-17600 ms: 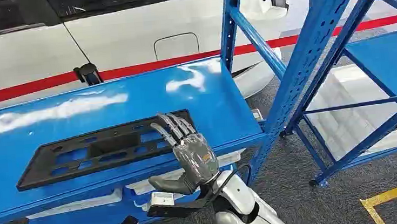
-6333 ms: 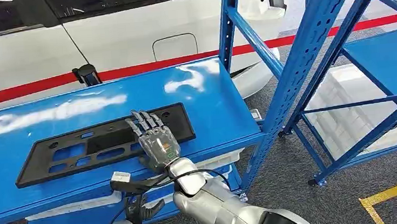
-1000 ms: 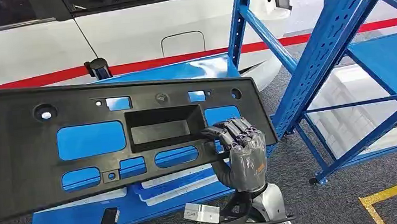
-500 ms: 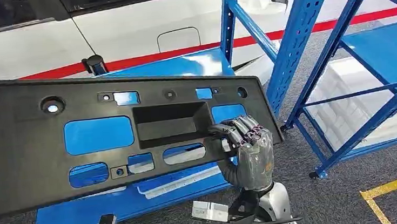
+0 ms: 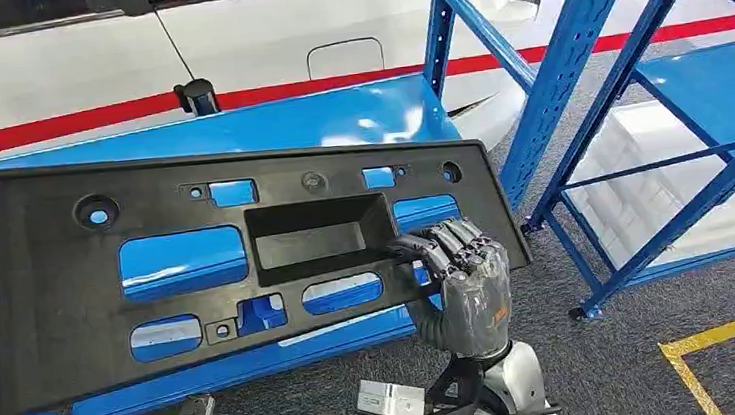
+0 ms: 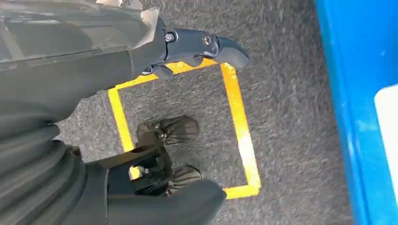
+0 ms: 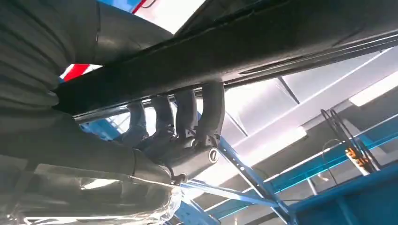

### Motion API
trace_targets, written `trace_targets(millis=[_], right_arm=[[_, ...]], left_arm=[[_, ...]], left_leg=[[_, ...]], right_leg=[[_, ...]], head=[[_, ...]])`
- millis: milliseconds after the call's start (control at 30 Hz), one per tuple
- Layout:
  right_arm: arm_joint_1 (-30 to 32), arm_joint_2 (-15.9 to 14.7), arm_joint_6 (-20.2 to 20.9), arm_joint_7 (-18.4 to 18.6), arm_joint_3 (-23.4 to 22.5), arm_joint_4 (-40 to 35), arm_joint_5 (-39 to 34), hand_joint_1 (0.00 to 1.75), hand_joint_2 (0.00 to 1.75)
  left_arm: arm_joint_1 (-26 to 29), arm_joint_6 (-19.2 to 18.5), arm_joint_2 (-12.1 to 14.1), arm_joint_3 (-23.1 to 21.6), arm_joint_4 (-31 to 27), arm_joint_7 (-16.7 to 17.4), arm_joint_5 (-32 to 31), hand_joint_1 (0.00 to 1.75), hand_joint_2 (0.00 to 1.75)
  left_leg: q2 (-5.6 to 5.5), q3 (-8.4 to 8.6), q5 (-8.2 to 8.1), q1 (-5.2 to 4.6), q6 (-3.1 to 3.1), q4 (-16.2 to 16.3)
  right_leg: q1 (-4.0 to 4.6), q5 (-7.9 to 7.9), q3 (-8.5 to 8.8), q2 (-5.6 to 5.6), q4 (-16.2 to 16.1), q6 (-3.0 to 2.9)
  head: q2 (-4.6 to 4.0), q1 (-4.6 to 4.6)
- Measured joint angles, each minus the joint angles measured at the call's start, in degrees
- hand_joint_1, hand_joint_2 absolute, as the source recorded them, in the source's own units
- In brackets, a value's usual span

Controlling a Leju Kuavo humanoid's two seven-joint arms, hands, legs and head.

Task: Take the parts from the cabinet and place them on the table.

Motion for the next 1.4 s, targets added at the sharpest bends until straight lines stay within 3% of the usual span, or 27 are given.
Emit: trace_targets(millis=[67,100,133,233,267,333,400,433,467,500,533,600,633,667,733,800,833,900,967,1033,1100,1133,1167,1267,1300,1333,1400], right_arm=[[-0.02,-0.04,0.00,0.28,-0.15,-0.22,0.57,1.75,1.75],[-0.03,-0.02,0.00,0.42,-0.24,-0.55,0.83,1.75,1.75],[-0.02,0.00,0.00,0.46,-0.28,-0.85,1.12,1.75,1.75],[0.04,0.15,0.00,0.61,-0.57,-1.42,1.51,1.75,1.75],[0.07,0.18,0.00,0.72,-0.66,-1.60,1.68,1.75,1.75],[0.26,0.50,0.00,0.79,-0.85,-2.31,2.25,1.75,1.75],[0.60,0.74,0.00,0.85,-0.96,-2.82,2.51,1.75,1.75],[0.75,0.77,0.00,0.90,-1.07,-2.97,2.60,1.75,1.75],[0.97,0.77,0.00,0.90,-1.14,-3.02,2.64,1.75,1.75],[1.17,0.77,0.00,0.92,-1.16,-3.06,2.64,1.75,1.75],[1.33,0.77,0.00,0.92,-1.18,-3.15,2.67,1.75,1.75],[1.33,0.81,0.00,0.94,-1.27,-3.39,2.67,1.75,1.75],[1.36,0.85,0.00,0.98,-1.31,-3.56,2.69,1.75,1.75],[1.34,0.87,0.00,1.22,-1.36,-3.69,2.86,1.75,1.75],[1.35,0.92,0.00,1.77,-1.35,-3.78,3.12,1.75,1.75],[1.37,0.87,0.00,2.56,-1.36,-3.96,3.54,1.75,1.75],[1.39,0.85,0.00,2.93,-1.36,-4.11,3.58,1.75,1.75],[1.41,0.72,0.00,3.37,-1.33,-4.24,3.69,1.75,1.75],[1.65,0.57,0.00,3.52,-1.36,-4.24,3.74,1.75,1.75],[1.69,0.44,0.00,3.56,-1.35,-4.24,3.74,1.75,1.75],[1.67,0.37,0.00,3.58,-1.36,-4.24,3.74,1.75,1.75],[1.61,0.35,0.00,3.58,-1.33,-4.24,3.78,1.75,1.75],[1.67,0.35,0.00,3.58,-1.31,-4.26,3.82,1.75,1.75],[1.66,0.33,0.00,3.61,-1.31,-4.35,3.85,1.75,1.75],[1.63,0.33,0.00,3.63,-1.31,-4.39,3.85,1.75,1.75],[1.61,0.39,0.00,3.63,-1.29,-4.46,3.85,1.75,1.75],[1.65,0.44,0.00,3.65,-1.25,-4.50,3.98,1.75,1.75]], left_arm=[[0.00,-0.44,-0.02,0.11,-0.02,0.00,-0.61,0.00,1.75],[-0.01,-0.81,-0.02,0.11,-0.07,0.00,-0.92,0.00,1.75],[-0.03,-1.01,0.02,0.15,-0.09,0.00,-1.11,0.00,1.75],[-0.03,-1.33,0.04,0.55,-0.09,0.02,-1.46,0.00,1.75],[-0.04,-1.49,0.04,0.63,-0.09,0.02,-1.59,0.00,1.75],[-0.03,-1.55,0.13,0.76,-0.09,0.05,-1.97,0.00,1.75],[0.03,-1.73,0.20,0.94,-0.09,0.09,-2.05,0.00,1.75],[0.12,-1.75,0.20,1.05,-0.09,0.13,-2.10,0.00,1.75],[0.22,-1.79,0.22,1.11,-0.09,0.15,-2.10,0.00,1.75],[0.26,-1.79,0.24,1.11,-0.09,0.17,-2.10,0.00,1.75],[0.25,-1.81,0.24,1.14,-0.09,0.17,-2.10,0.00,1.75],[0.18,-1.90,0.35,1.16,-0.09,0.17,-2.10,0.00,1.75],[0.06,-1.99,0.46,1.22,-0.11,0.17,-2.12,0.00,1.75],[0.07,-2.16,0.46,1.31,-0.15,0.15,-2.18,0.00,1.75],[0.26,-2.67,0.65,1.53,-0.22,0.07,-2.51,0.00,1.75],[0.33,-3.15,0.74,1.70,-0.33,-0.28,-2.60,0.00,1.75],[0.34,-3.28,0.81,1.96,-0.54,-0.44,-2.69,0.00,1.75],[0.49,-3.67,0.90,2.38,-0.59,-0.57,-2.71,0.00,1.75],[0.92,-3.69,1.07,2.53,-0.59,-0.61,-2.73,0.00,1.75],[1.29,-3.69,1.14,2.53,-0.59,-0.61,-2.80,0.00,1.75],[1.30,-3.69,1.14,2.53,-0.61,-0.66,-2.82,0.00,1.75],[1.30,-3.69,1.18,2.56,-0.72,-0.68,-2.88,0.00,1.75],[1.28,-3.71,1.20,2.56,-0.77,-0.68,-2.88,0.00,1.75],[1.33,-3.69,1.29,2.58,-0.94,-0.68,-2.88,0.00,1.75],[1.33,-3.72,1.35,2.58,-0.98,-0.68,-2.88,0.00,1.75],[1.35,-3.69,1.44,2.58,-1.05,-0.70,-2.88,0.00,1.75],[1.41,-3.71,1.51,2.58,-1.05,-0.72,-2.91,0.00,1.75]], left_leg=[[-0.09,-0.49,0.48,0.01,-0.34,0.08],[-0.15,-0.56,0.73,0.00,-0.66,0.12],[-0.12,-0.80,0.84,-0.56,-1.03,0.33],[-0.02,-0.89,1.51,-0.19,-2.05,0.02],[-0.06,-1.01,1.74,-0.19,-2.41,0.07],[0.01,-2.54,-1.82,0.05,-2.77,3.38],[-0.01,-6.13,-6.98,0.16,-3.41,12.38],[0.00,-7.77,-8.68,0.19,-3.60,16.59],[0.01,-8.28,-8.97,0.24,-3.69,18.40],[0.02,-7.36,-8.01,0.32,-3.66,17.25],[0.05,-4.97,-5.99,0.34,-3.53,13.52],[0.06,1.40,-2.10,0.34,-3.04,3.16],[0.04,2.75,-2.57,0.20,-2.71,0.51],[0.01,2.57,-2.26,0.00,-2.31,0.31],[0.01,2.12,-1.95,-0.43,-1.72,0.35],[0.23,2.19,-0.75,0.24,-0.56,-0.81],[0.29,1.96,-0.44,0.17,-0.08,-0.95],[0.32,1.24,-0.04,0.14,0.18,-0.94],[0.34,0.57,0.36,0.14,0.05,-0.88],[0.30,0.32,0.66,0.18,-0.24,-0.84],[0.10,0.33,0.87,0.32,-0.60,-0.78],[0.08,0.25,0.97,0.24,-0.99,-0.71],[0.00,0.04,1.00,-0.14,-1.38,-0.59],[0.03,-0.16,1.59,0.08,-2.45,-0.81],[0.03,-0.47,1.31,0.30,-2.73,-0.55],[0.04,-0.97,-0.09,0.37,-2.90,0.72],[0.03,-4.56,-5.57,0.39,-3.28,9.31]], right_leg=[[0.00,2.58,6.73,0.00,-9.99,0.74],[-0.01,3.42,10.07,0.00,-15.02,0.63],[0.46,3.12,10.42,0.07,-16.84,0.18],[0.86,3.80,10.03,0.20,-16.53,-0.65],[0.21,4.33,10.00,0.17,-16.93,-1.28],[-0.31,5.14,9.82,-0.09,-17.02,-2.40],[-0.11,5.57,9.17,-0.20,-16.99,-2.78],[-0.04,5.69,8.81,-0.22,-16.94,-2.65],[0.04,5.91,8.55,-0.22,-16.92,-2.67],[0.04,6.05,8.41,-0.21,-16.91,-2.49],[0.04,6.14,8.35,-0.20,-16.87,-2.36],[0.05,6.19,8.33,-0.19,-16.60,-2.22],[0.37,6.24,8.11,-0.19,-16.36,-2.00],[0.77,6.36,7.83,-0.20,-16.22,-1.80],[0.44,6.86,7.55,-0.23,-16.54,-1.04],[0.76,6.73,6.79,-0.29,-16.14,-0.36],[0.65,5.18,5.94,-0.06,-14.28,-0.61],[0.38,0.67,2.04,0.03,-5.33,-1.22],[0.29,-1.81,-0.76,0.03,1.87,-0.85],[0.06,-0.20,2.11,0.02,-1.94,0.18],[-0.33,3.48,8.66,0.00,-13.35,1.18],[-0.55,3.65,10.21,-0.01,-17.24,0.99],[0.12,4.14,10.26,0.09,-17.27,0.56],[0.23,4.59,9.74,0.18,-16.85,-0.34],[-0.69,4.98,9.86,0.18,-17.07,-0.95],[-0.60,5.18,9.73,0.17,-17.06,-1.31],[-0.35,5.40,9.34,0.05,-17.06,-1.99]], head=[[0.00,0.04],[0.00,0.02],[0.00,0.00],[0.00,0.00],[0.00,-0.02],[0.00,-0.24],[0.00,-0.28],[0.00,-0.28],[0.00,-0.31],[0.00,-0.28],[0.00,-0.28],[0.00,-0.28],[0.00,-0.26],[0.00,-0.20],[0.00,-0.18],[0.00,-0.15],[0.00,-0.17],[0.00,0.04],[0.00,0.07],[0.00,0.04],[0.00,0.04],[0.00,0.07],[0.00,0.02],[0.00,-0.02],[0.00,-0.04],[0.00,-0.04],[0.00,-0.13]])
